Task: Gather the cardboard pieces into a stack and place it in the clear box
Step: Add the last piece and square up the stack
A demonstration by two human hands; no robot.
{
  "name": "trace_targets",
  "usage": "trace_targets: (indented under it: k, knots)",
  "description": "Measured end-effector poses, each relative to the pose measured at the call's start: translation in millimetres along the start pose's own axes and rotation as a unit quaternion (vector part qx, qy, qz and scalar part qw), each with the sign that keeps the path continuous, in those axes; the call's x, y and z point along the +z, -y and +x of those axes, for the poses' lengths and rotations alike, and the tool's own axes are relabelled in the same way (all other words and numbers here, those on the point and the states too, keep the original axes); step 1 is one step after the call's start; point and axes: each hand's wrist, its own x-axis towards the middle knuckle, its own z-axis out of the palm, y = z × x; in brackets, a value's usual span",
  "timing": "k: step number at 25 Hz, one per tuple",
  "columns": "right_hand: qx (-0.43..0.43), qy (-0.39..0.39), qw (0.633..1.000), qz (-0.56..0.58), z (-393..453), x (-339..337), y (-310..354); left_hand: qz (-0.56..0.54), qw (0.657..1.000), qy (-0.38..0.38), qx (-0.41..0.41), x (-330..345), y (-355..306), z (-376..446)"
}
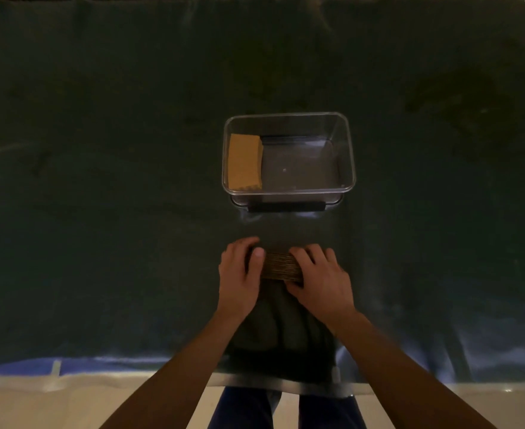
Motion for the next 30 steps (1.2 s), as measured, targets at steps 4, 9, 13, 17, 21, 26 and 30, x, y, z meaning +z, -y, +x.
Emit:
trace_targets:
  k: [4,9,13,17,21,26,30]
  knots:
    - [0.002,-0.006,1.0,0.004,1,2,1,-0.278,0.947,-0.115,-0.113,-23,16,4]
    - [0.0,-0.015,1.0,0.001,2,6,1,-0.349,0.911,-0.144,-0.162,0,4,-5]
    - [-0.001,-0.027,1.0,0.005,2,6,1,-0.373,0.911,0.01,-0.177,14,-10,-18]
    - [-0.01,-0.031,0.999,0.006,3,5,0,-0.384,0.898,-0.069,-0.205,11,-14,-11]
    - [-0.009,-0.028,1.0,0.003,3,5,0,-0.393,0.899,-0.019,-0.19,12,-19,-14]
    - [0.004,-0.029,1.0,0.008,2,2,0,-0.323,0.929,0.037,-0.174,9,-27,-17]
    - [-0.003,-0.023,1.0,0.004,3,2,-1,-0.285,0.941,-0.063,-0.17,4,-18,0]
